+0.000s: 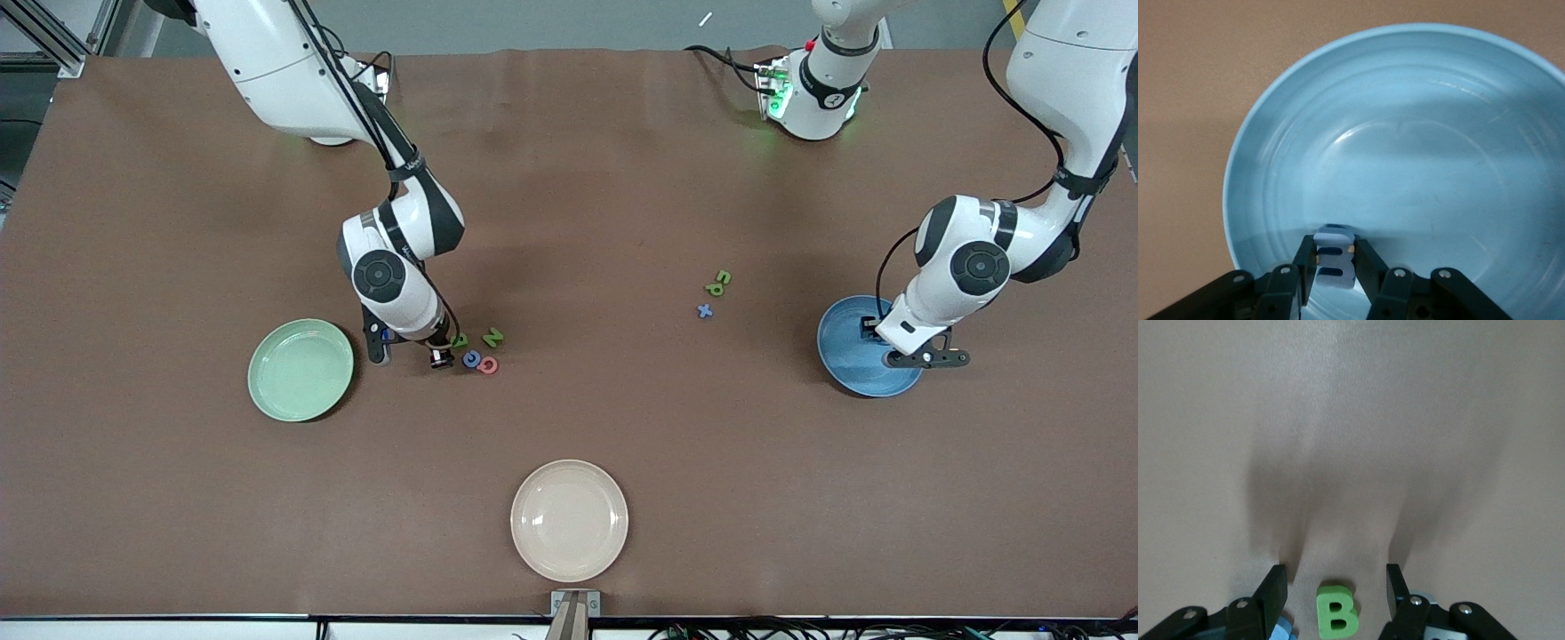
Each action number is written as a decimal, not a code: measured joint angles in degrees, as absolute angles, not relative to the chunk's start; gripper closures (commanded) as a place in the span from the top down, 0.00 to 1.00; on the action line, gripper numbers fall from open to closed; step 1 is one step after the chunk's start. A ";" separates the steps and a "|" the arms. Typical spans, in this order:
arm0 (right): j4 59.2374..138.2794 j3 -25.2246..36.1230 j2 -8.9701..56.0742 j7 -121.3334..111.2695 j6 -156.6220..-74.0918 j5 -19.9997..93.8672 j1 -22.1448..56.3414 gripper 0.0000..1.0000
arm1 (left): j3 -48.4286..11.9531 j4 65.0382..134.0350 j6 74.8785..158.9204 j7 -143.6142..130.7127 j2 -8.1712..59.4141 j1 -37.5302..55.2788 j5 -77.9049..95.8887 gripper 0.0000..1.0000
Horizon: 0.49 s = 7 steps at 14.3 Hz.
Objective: Sort upper and lower case letters into plates
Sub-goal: 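Lower the 3 onto the blue plate while the right gripper grasps B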
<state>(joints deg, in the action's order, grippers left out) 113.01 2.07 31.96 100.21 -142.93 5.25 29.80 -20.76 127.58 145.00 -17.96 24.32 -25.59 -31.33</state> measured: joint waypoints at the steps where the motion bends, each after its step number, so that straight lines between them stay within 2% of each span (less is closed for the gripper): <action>1: 113.01 2.06 31.96 100.85 -142.91 5.25 30.20 0.62 | -20.77 127.42 145.01 -17.95 24.32 -25.62 -31.35 0.51; 5: 113.02 2.05 32.00 102.14 -142.58 5.25 31.96 0.49 | -21.10 126.86 144.99 -17.94 24.30 -25.80 -31.35 0.56; 7: 113.01 2.05 32.12 102.26 -142.56 5.25 32.23 0.40 | -22.86 126.49 144.37 -17.96 23.99 -25.94 -31.35 0.75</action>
<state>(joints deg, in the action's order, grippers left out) 113.01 2.05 32.12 102.26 -142.56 5.25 32.23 -22.86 126.49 144.37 -17.96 23.99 -25.94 -31.35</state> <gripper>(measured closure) 0.507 0.467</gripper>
